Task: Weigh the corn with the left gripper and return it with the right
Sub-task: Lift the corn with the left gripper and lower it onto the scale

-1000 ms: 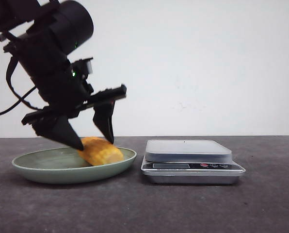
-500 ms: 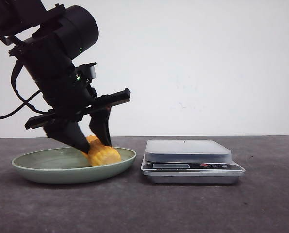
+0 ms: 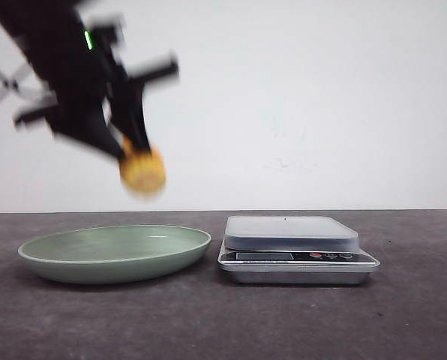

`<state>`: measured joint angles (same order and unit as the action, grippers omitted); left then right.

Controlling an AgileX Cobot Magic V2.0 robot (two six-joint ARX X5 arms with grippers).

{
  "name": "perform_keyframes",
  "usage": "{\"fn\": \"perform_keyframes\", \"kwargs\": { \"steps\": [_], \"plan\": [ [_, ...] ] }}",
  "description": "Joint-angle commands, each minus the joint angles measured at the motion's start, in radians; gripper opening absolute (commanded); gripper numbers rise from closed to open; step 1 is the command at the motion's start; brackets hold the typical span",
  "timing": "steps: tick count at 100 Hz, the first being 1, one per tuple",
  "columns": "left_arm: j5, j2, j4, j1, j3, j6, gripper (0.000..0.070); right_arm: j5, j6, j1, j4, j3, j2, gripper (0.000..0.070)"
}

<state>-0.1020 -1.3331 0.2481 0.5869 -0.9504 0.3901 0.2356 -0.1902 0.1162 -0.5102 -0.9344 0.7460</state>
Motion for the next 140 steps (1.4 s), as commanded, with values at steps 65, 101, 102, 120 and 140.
{"fn": "perform_keyframes", "kwargs": {
  "steps": [65,101,102,120,140],
  "plan": [
    [0.004,-0.499,0.111,0.243,-0.551,-0.06,0.0004,0.0,0.007,0.002,-0.026,-0.021,0.004,0.0469],
    [0.005,-0.638,0.138,0.246,-0.551,-0.079,0.0005,0.0,0.008,0.002,-0.06,-0.021,0.004,0.047],
    [0.005,-0.64,0.137,0.246,-0.551,-0.081,0.0005,0.0,0.008,0.002,-0.06,-0.021,0.004,0.0469],
    [0.005,-0.648,0.142,0.246,-0.551,-0.089,0.0283,0.0,0.015,0.002,-0.06,-0.021,0.004,0.047],
    [-0.014,-0.608,0.179,0.248,-0.59,-0.111,0.0409,0.0,0.015,0.002,-0.06,-0.021,0.004,0.047]
  ]
}}
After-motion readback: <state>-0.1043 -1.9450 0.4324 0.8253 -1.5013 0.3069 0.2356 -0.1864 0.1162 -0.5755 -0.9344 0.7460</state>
